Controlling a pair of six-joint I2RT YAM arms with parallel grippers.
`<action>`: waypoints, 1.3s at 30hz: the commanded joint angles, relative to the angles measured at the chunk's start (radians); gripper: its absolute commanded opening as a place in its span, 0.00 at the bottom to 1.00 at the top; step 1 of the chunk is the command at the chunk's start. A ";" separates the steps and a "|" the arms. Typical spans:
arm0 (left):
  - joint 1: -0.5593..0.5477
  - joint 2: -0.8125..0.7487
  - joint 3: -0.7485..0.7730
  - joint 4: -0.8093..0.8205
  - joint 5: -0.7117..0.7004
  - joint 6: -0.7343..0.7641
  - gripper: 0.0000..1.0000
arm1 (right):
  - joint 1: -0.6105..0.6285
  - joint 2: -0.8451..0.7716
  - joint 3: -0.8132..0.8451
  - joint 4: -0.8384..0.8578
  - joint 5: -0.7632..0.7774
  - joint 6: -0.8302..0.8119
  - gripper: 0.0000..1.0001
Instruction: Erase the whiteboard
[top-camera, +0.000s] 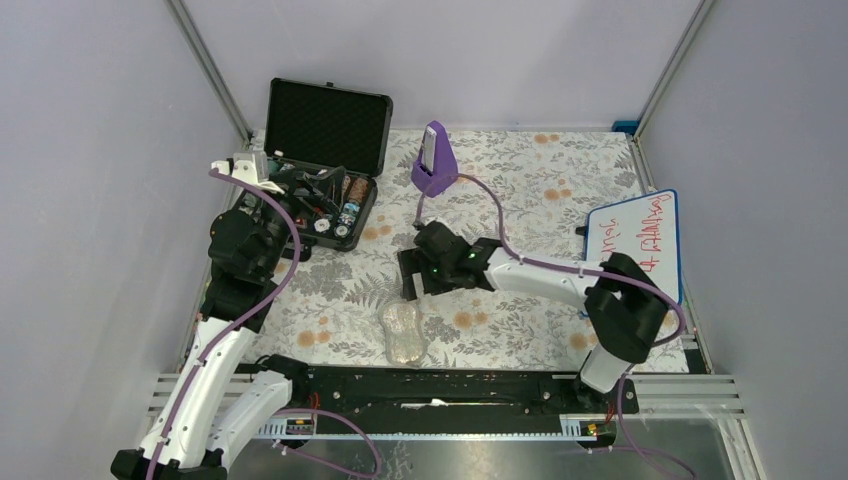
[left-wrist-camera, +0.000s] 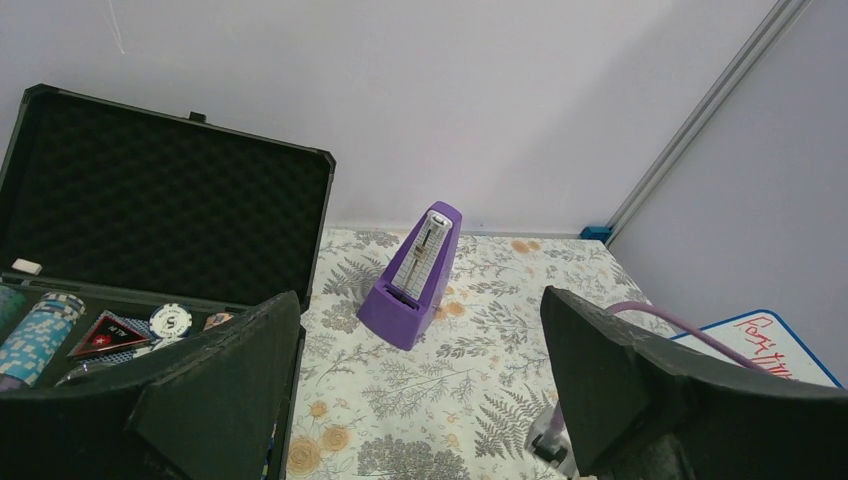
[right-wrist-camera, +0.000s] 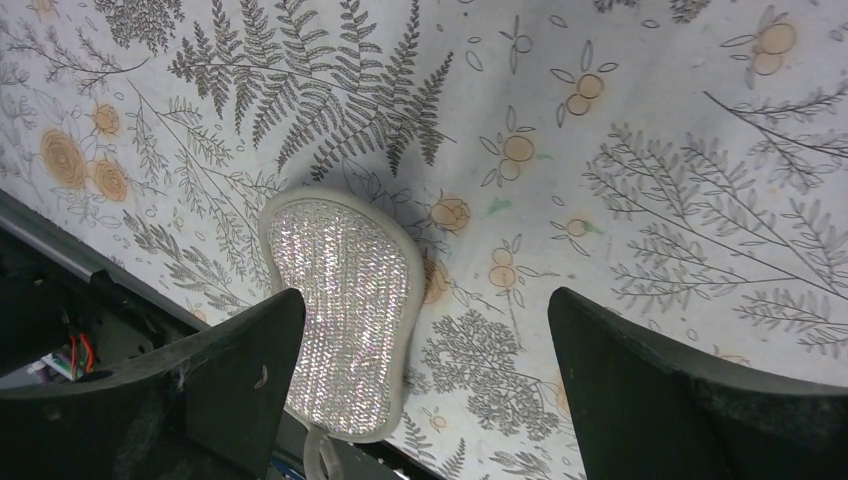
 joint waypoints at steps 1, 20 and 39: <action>-0.003 -0.006 0.039 0.040 0.005 -0.012 0.99 | 0.080 0.064 0.079 -0.043 0.127 0.100 0.95; -0.008 0.005 0.045 0.032 0.010 -0.009 0.99 | 0.307 0.220 0.102 -0.118 0.335 0.230 0.66; -0.013 0.020 0.045 0.032 0.022 -0.013 0.99 | 0.318 0.085 0.032 -0.153 0.634 0.223 0.00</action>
